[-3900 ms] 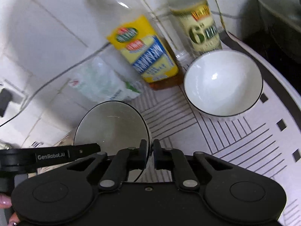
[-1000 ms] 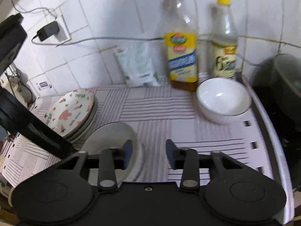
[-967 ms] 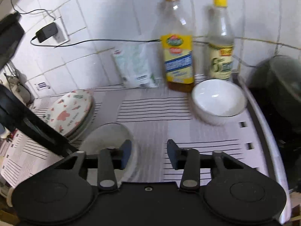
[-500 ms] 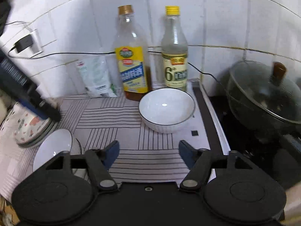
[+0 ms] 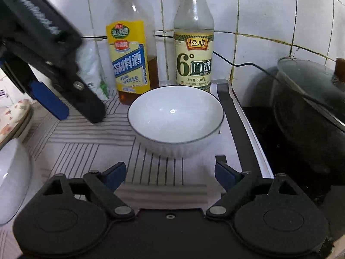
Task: Organize plates and bowls
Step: 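Grip the white bowl near the bottles with both grippers, then carry the bowl onto the bowl stack and open both grippers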
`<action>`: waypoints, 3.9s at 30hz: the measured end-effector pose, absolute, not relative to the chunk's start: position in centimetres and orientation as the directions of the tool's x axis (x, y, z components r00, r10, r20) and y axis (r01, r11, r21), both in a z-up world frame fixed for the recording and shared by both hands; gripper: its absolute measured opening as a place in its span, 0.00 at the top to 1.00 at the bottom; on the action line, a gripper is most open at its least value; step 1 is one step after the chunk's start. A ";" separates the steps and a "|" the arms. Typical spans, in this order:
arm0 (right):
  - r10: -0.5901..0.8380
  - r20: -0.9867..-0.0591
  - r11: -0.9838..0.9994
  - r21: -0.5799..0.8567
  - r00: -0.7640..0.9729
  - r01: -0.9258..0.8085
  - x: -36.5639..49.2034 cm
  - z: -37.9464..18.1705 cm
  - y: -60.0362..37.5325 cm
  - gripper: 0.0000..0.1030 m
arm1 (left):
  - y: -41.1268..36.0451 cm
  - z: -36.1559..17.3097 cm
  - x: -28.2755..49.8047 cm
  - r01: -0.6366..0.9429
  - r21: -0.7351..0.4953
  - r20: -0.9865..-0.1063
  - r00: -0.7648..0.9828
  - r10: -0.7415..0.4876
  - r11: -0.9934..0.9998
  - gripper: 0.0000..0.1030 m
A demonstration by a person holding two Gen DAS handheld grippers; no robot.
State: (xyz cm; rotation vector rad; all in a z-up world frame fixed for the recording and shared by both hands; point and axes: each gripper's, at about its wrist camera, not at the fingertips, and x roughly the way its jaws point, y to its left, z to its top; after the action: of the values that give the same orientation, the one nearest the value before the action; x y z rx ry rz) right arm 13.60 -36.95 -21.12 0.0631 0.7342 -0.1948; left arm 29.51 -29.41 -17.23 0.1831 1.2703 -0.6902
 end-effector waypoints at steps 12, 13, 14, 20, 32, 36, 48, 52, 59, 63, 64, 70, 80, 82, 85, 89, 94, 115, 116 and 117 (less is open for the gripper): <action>-0.147 -0.681 0.984 -0.027 0.717 0.176 17.1 -23.7 -37.3 0.11 | -32.4 -21.0 33.0 0.566 -0.244 -0.917 0.130 -0.377 0.788 0.28; -0.143 -0.680 0.985 -0.026 0.719 0.171 17.2 -23.7 -37.3 0.11 | -32.6 -21.3 33.1 0.566 -0.245 -0.915 0.133 -0.380 0.788 0.31; -0.144 -0.681 0.985 -0.028 0.718 0.171 17.4 -23.8 -37.4 0.11 | -32.7 -21.5 33.3 0.569 -0.252 -0.911 0.132 -0.390 0.782 0.44; -0.158 -0.651 0.985 -0.047 0.742 0.169 17.3 -24.1 -37.7 0.09 | -34.2 -22.7 33.7 0.576 -0.267 -0.913 0.106 -0.394 0.773 0.73; -0.229 -0.575 0.970 -0.063 0.786 0.236 14.0 -23.3 -35.0 0.16 | -31.0 -21.0 30.9 0.621 -0.276 -0.897 0.109 -0.429 0.734 0.79; -0.223 -0.542 0.971 -0.045 0.810 0.237 12.4 -22.0 -33.7 0.16 | -29.1 -19.0 29.8 0.636 -0.287 -0.882 0.116 -0.457 0.716 0.79; -0.213 -0.445 0.977 -0.073 0.870 0.202 7.8 -16.4 -27.6 0.16 | -22.1 -12.3 25.2 0.669 -0.268 -0.848 0.176 -0.499 0.693 0.79; -0.194 -0.433 0.981 -0.082 0.880 0.176 6.0 -14.9 -25.2 0.16 | -19.9 -11.0 24.1 0.671 -0.263 -0.846 0.185 -0.500 0.693 0.79; -0.112 -0.444 0.994 -0.047 0.889 0.101 5.1 -14.2 -22.4 0.15 | -15.2 -10.7 22.0 0.663 -0.238 -0.859 0.197 -0.473 0.709 0.78; -0.067 -0.463 0.998 -0.037 0.884 0.056 4.9 -15.0 -20.5 0.15 | -12.4 -11.7 21.8 0.628 -0.256 -0.868 0.185 -0.461 0.735 0.78; -0.056 -0.465 0.998 -0.029 0.883 0.048 4.9 -15.2 -20.0 0.15 | -11.9 -12.0 21.7 0.624 -0.256 -0.872 0.181 -0.455 0.738 0.78; -0.013 -0.491 1.000 -0.001 0.871 0.015 5.1 -16.9 -18.3 0.15 | -9.7 -13.6 22.0 0.585 -0.277 -0.885 0.155 -0.440 0.763 0.77; -0.021 -0.534 1.000 -0.006 0.845 0.021 5.5 -18.4 -17.4 0.15 | -10.4 -14.6 21.8 0.592 -0.221 -0.908 0.164 -0.385 0.775 0.75; -0.028 -0.533 1.000 -0.011 0.846 0.027 5.6 -18.3 -17.4 0.15 | -10.6 -14.6 21.8 0.592 -0.220 -0.910 0.162 -0.382 0.775 0.75; -0.040 -0.540 0.999 -0.026 0.840 0.031 5.7 -18.3 -17.4 0.15 | -11.0 -14.6 21.9 0.595 -0.199 -0.917 0.166 -0.361 0.779 0.75; -0.083 -0.563 0.996 -0.081 0.822 0.044 5.9 -18.3 -16.8 0.15 | -11.6 -14.6 21.6 0.605 -0.158 -0.927 0.181 -0.327 0.781 0.75; -0.084 -0.599 0.996 -0.077 0.796 0.047 5.9 -18.0 -16.8 0.14 | -12.1 -14.8 21.4 0.603 -0.134 -0.943 0.166 -0.288 0.786 0.74; -0.088 -0.602 0.992 -0.122 0.794 0.018 5.3 -18.6 -16.3 0.08 | -11.5 -16.7 21.5 0.586 -0.104 -0.942 0.202 -0.269 0.804 0.64; -0.085 -0.599 0.993 -0.117 0.796 0.018 5.2 -18.6 -16.3 0.08 | -11.2 -16.7 21.5 0.580 -0.123 -0.939 0.196 -0.284 0.805 0.62; -0.082 -0.598 0.994 -0.111 0.797 0.019 5.0 -18.5 -16.3 0.08 | -10.9 -16.6 21.6 0.573 -0.141 -0.935 0.190 -0.298 0.807 0.60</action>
State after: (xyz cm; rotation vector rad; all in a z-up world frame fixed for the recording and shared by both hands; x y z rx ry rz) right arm 5.05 -16.31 -18.52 -0.1017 0.6464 -0.0541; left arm 21.59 -10.94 -16.57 0.2626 1.2373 -0.6220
